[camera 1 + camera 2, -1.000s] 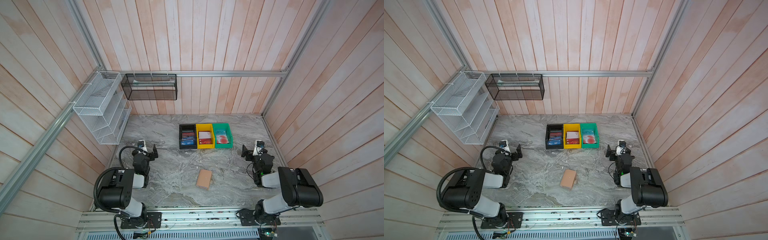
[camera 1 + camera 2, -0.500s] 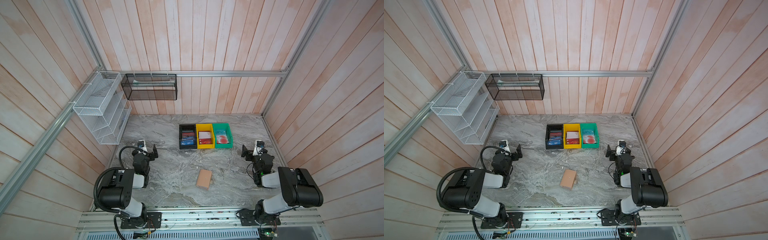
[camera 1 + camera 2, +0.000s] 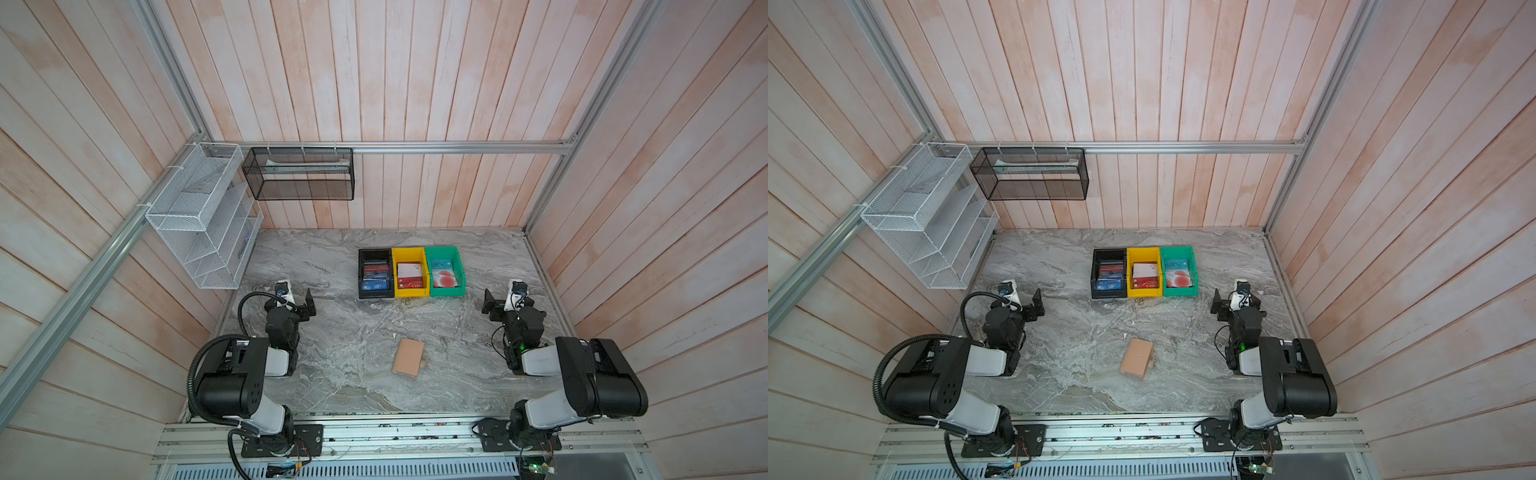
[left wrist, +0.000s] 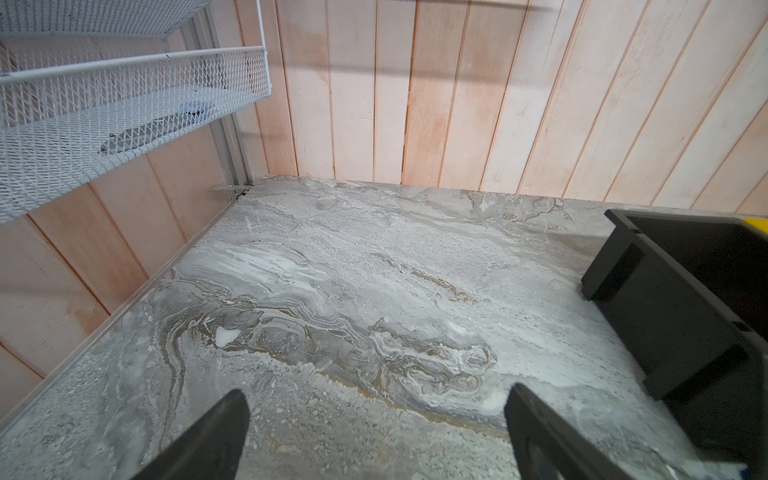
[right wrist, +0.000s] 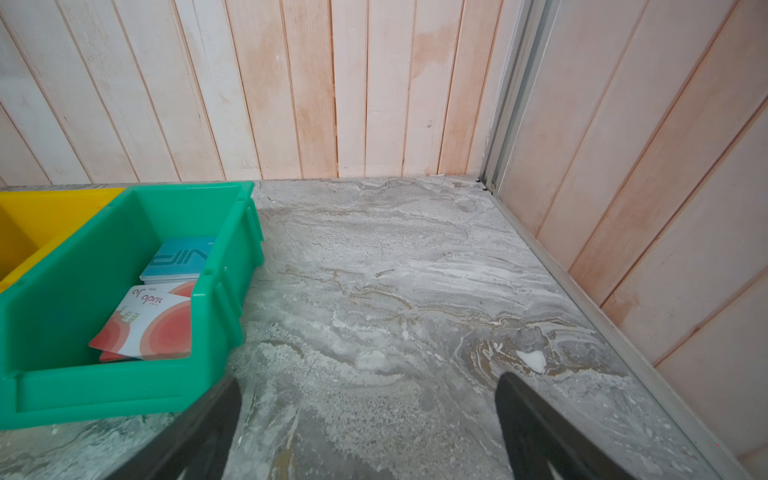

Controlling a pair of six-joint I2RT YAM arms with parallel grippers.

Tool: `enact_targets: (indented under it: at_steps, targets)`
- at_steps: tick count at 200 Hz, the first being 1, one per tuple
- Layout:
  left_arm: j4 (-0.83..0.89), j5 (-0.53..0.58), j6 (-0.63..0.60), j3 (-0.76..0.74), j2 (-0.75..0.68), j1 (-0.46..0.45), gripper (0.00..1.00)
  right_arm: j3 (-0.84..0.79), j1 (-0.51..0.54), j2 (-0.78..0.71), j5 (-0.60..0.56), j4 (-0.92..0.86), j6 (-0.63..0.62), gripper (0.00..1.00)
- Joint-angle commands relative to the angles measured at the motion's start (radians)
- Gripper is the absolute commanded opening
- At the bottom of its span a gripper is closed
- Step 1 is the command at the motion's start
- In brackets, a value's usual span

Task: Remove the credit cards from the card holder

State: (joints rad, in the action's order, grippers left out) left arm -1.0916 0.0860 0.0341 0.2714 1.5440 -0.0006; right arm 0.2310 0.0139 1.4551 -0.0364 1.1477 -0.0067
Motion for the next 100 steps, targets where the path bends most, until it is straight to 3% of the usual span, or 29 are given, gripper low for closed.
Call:
enact_targets:
  at_steps: [1,16,36,69,100]
  targets:
    - [0.06,0.002,-0.044,0.046,-0.062,-0.025,0.96,0.06,0.079,-0.136,-0.119,-0.169,-0.074,0.95]
    - [0.264,0.014,-0.079,0.124,-0.129,-0.064,0.96,0.138,0.143,-0.232,-0.143,-0.388,-0.097,0.95]
    - [0.455,0.019,-0.08,0.201,-0.19,-0.124,0.94,0.234,0.208,-0.33,-0.123,-0.634,-0.007,0.93]
    - [0.606,-0.049,-0.016,0.239,-0.282,-0.246,0.84,0.299,0.354,-0.424,-0.031,-0.92,0.091,0.88]
    - [0.664,0.077,0.086,0.22,-0.324,-0.415,0.81,0.314,0.496,-0.435,-0.064,-1.113,0.201,0.82]
